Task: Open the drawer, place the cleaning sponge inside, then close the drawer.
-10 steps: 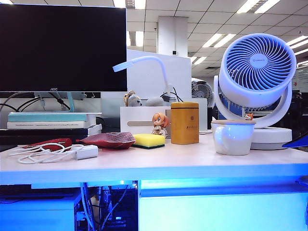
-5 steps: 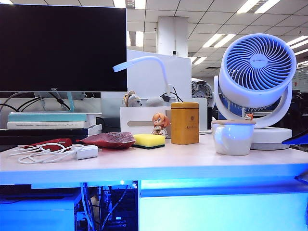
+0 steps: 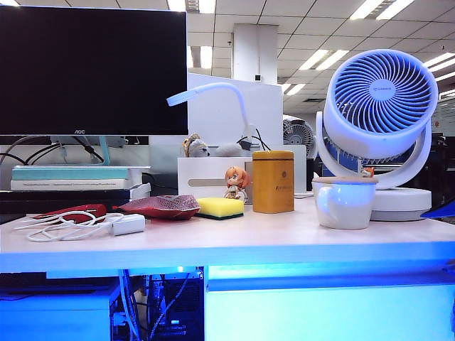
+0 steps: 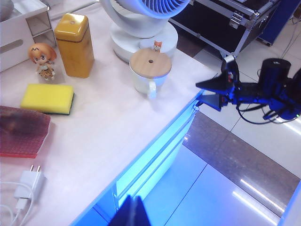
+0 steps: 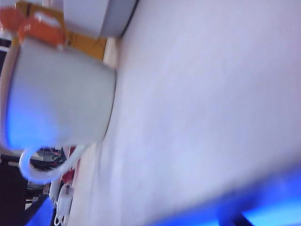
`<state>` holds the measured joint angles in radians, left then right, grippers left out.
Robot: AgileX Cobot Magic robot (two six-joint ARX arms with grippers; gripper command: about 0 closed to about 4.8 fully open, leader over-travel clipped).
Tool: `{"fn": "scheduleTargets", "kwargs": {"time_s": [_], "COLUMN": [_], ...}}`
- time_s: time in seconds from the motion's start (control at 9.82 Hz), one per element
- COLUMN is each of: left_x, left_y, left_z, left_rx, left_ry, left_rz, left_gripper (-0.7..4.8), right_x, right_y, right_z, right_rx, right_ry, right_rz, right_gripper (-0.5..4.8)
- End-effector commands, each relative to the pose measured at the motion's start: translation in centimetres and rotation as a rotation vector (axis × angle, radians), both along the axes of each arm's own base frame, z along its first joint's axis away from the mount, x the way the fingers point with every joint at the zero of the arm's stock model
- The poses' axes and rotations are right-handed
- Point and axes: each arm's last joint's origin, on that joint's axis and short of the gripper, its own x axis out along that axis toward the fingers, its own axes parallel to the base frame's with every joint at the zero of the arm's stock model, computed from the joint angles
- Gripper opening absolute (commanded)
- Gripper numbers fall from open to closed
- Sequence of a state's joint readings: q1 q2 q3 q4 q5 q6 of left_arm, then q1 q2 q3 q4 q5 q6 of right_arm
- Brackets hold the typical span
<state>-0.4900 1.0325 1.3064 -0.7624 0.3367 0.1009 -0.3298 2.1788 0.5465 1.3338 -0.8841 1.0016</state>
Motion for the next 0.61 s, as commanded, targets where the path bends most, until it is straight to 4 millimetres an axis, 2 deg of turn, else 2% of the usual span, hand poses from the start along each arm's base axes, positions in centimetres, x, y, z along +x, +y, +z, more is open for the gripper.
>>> {"fn": "scheduleTargets", "kwargs": {"time_s": [0.1,0.61], "left_x": [-0.1,-0.1], "left_y": [0.1,0.1], "left_z": [0.2,0.2], "left_rx": [-0.004,-0.003], "left_ry": [-0.011,-0.01], "left_rz": [-0.005,-0.005], "left_gripper": [-0.05,-0.05], "right_x": [1.2,1.6], "right_y": [-0.4,-0.3], "right_z": [0.3,1.7], "right_rx": [-0.005,-0.023], "right_ry": [-0.002,-0.141], "right_rz": [-0.005,0.086], "right_gripper": [4.79,4.67]}}
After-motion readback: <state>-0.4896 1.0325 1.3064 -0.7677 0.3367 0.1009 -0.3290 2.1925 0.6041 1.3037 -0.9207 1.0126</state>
